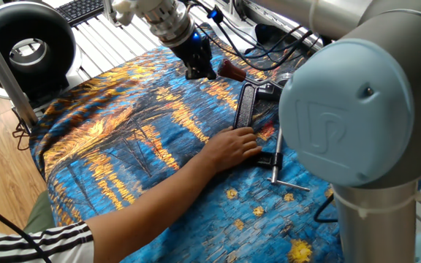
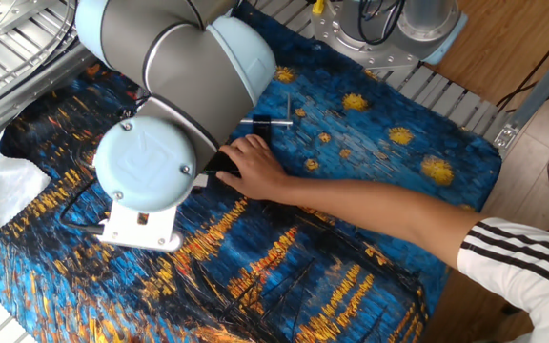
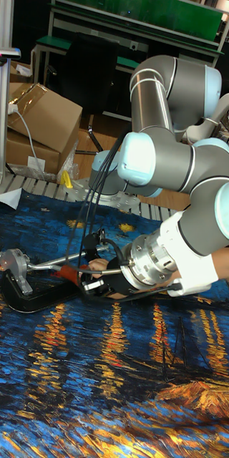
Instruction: Pull up the lever
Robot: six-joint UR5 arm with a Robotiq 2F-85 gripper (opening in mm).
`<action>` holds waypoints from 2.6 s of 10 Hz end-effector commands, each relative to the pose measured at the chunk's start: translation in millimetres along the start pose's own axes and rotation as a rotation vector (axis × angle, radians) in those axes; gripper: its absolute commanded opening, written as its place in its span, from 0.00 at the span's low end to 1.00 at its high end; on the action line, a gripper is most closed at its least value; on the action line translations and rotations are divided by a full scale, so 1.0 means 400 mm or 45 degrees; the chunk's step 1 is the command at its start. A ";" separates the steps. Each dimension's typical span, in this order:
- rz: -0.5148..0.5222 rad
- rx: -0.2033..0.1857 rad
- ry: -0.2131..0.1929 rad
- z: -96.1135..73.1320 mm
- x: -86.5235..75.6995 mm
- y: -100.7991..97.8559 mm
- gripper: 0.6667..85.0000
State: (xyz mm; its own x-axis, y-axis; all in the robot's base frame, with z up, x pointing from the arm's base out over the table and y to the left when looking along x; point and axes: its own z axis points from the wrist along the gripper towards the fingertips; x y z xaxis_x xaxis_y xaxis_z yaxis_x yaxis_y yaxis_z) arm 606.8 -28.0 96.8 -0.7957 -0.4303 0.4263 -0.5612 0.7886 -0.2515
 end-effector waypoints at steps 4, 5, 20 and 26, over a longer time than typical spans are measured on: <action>-0.057 -0.051 0.110 -0.004 0.072 -0.007 0.00; -0.067 -0.051 0.125 -0.006 0.087 -0.017 0.00; -0.112 -0.201 0.203 -0.067 0.312 0.005 0.00; -0.073 -0.179 0.207 -0.039 0.400 0.000 0.00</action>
State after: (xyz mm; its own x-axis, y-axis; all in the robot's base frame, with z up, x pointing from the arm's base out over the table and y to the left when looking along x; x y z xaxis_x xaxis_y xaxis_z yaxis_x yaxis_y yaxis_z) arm 495.7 -81.1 178.2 -0.7002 -0.4143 0.5814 -0.5651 0.8194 -0.0966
